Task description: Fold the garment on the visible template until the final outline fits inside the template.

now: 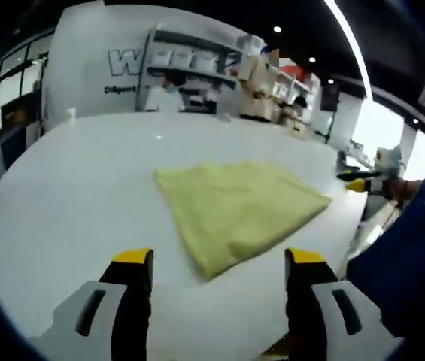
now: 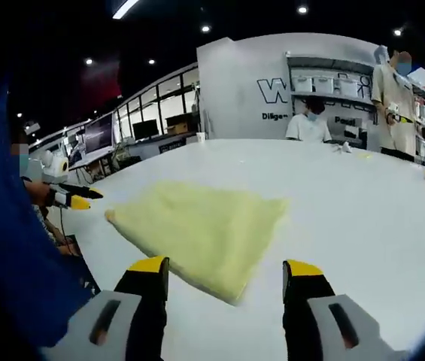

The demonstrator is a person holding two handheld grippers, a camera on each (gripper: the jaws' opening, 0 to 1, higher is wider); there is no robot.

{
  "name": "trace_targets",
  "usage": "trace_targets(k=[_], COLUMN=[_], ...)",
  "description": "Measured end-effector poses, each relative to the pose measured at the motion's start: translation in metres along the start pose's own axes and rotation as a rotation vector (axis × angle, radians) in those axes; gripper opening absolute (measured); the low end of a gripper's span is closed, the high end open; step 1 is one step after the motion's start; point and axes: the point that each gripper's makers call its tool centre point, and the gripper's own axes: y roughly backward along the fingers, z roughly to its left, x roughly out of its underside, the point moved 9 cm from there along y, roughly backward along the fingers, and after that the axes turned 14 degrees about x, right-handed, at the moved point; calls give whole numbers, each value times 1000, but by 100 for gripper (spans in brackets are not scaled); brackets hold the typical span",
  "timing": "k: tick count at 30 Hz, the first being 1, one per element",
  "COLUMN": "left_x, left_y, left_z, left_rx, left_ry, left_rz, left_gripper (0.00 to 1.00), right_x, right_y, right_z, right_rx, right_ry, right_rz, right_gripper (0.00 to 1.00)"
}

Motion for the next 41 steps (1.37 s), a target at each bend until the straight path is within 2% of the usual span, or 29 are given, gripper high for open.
trace_targets(k=[1,3,7,9,10,12,17,22,27,41], left_x=[-1,-2,-1,-2,-5,-8,-14,-16,-17,-17], left_y=[2,4,10,12,13,15,19,19,19,14], left_z=[-4,-7,-11,-11,-12,-14,-16,-15,-19,-23], left_rx=[1,6,-7,-15,-25,-36,-52,-61,-56,-40], left_ry=[3,5,1,18,35,40,35,49,46,56], left_rz=[-6,-18,-57,-84,-117,-134,-157,-178,-177,-159], left_gripper=[89,99,99,99,99,99,99,99,99,99], right_x=[-1,-3,-6,-8,-10,-8,-12,-9,-6,-3], right_y=[2,5,12,13,14,14,17,16,15,9], right_z=[1,1,9,12,14,14,13,10,6,10], right_rx=[2,2,-2,3,0,3,50,48,57,60], right_ry=[-3,-5,-12,-17,-30,-51,-88,-110,-159,-169], right_rz=[-6,-13,-30,-41,-53,-52,-85,-85,-105,-93], right_gripper=[65,72,88,100,99,100,100,100,100,100])
